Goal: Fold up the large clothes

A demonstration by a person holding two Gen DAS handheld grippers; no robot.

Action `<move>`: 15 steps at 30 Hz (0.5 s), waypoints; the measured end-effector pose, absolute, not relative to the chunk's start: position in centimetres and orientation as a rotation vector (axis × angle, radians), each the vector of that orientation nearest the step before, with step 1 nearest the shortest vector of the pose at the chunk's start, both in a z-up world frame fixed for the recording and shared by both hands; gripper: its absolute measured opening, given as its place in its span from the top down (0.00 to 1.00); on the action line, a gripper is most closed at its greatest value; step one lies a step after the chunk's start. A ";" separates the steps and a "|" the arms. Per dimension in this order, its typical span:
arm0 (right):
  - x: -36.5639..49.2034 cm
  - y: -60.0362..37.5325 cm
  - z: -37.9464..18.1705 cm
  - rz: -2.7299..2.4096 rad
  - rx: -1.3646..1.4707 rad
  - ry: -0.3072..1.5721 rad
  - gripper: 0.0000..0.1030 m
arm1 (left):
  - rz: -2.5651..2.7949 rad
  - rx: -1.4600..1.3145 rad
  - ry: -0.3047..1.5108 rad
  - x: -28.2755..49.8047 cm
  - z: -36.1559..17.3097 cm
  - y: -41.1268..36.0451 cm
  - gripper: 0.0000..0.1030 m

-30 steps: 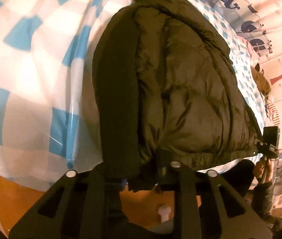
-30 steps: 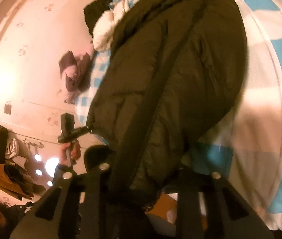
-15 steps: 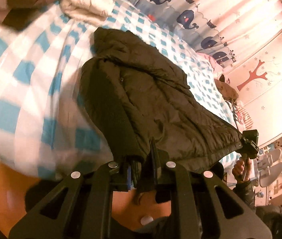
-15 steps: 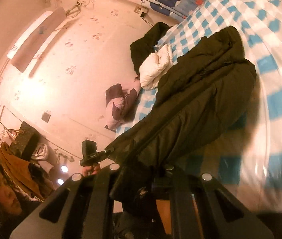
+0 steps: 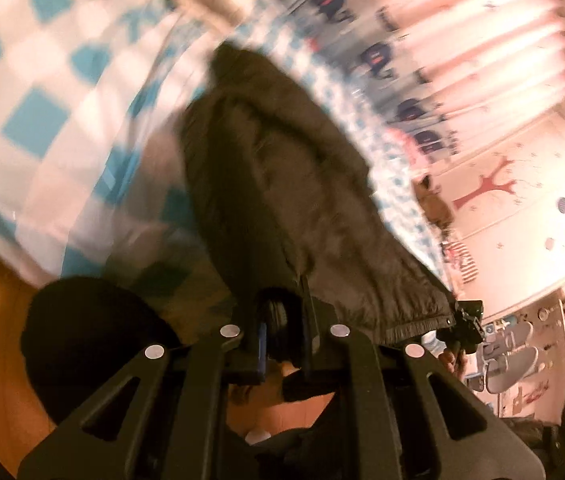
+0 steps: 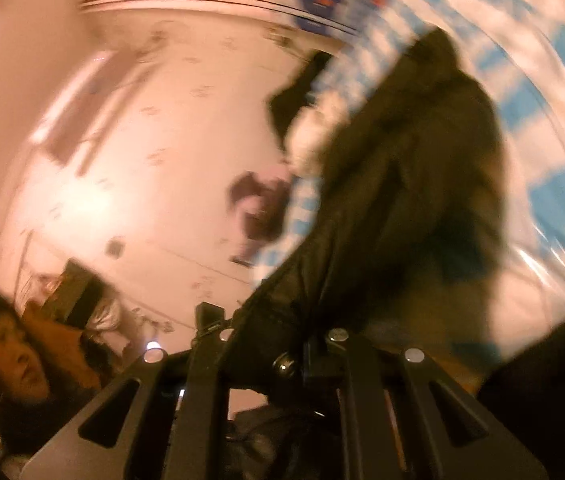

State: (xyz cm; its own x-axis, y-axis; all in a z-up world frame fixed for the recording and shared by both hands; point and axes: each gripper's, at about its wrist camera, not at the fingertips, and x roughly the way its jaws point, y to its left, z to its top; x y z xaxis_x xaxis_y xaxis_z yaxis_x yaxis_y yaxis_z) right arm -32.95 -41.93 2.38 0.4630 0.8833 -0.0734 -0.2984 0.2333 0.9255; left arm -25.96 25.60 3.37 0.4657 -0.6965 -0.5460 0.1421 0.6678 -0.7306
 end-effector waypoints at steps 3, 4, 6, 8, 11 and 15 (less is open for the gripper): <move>-34.3 -42.1 5.5 1.013 1.007 0.550 0.87 | -0.614 -0.668 0.842 -28.1 7.5 26.1 0.90; -34.8 -42.2 6.5 1.044 1.003 0.505 0.87 | -0.631 -0.666 0.800 -29.0 8.9 26.2 0.90; -35.6 -42.8 7.9 1.087 1.016 0.426 0.87 | -0.655 -0.658 0.746 -30.2 10.6 26.6 0.90; -35.6 -43.2 8.2 1.082 1.033 0.404 0.87 | -0.664 -0.657 0.724 -30.5 11.4 26.8 0.90; -34.6 -43.7 7.2 1.050 1.067 0.418 0.87 | -0.664 -0.687 0.728 -29.0 10.9 27.2 0.90; -31.7 -44.0 7.1 1.032 1.091 0.410 0.87 | -0.673 -0.731 0.716 -25.5 11.0 26.7 0.90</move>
State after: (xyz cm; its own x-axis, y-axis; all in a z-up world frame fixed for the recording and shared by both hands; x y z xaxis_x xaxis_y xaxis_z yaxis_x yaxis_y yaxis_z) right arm -31.73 -43.96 7.15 0.4985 0.8448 0.1945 -0.4807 0.0827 0.8730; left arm -25.55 26.69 10.99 0.5748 -0.7474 -0.3331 0.2868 0.5653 -0.7734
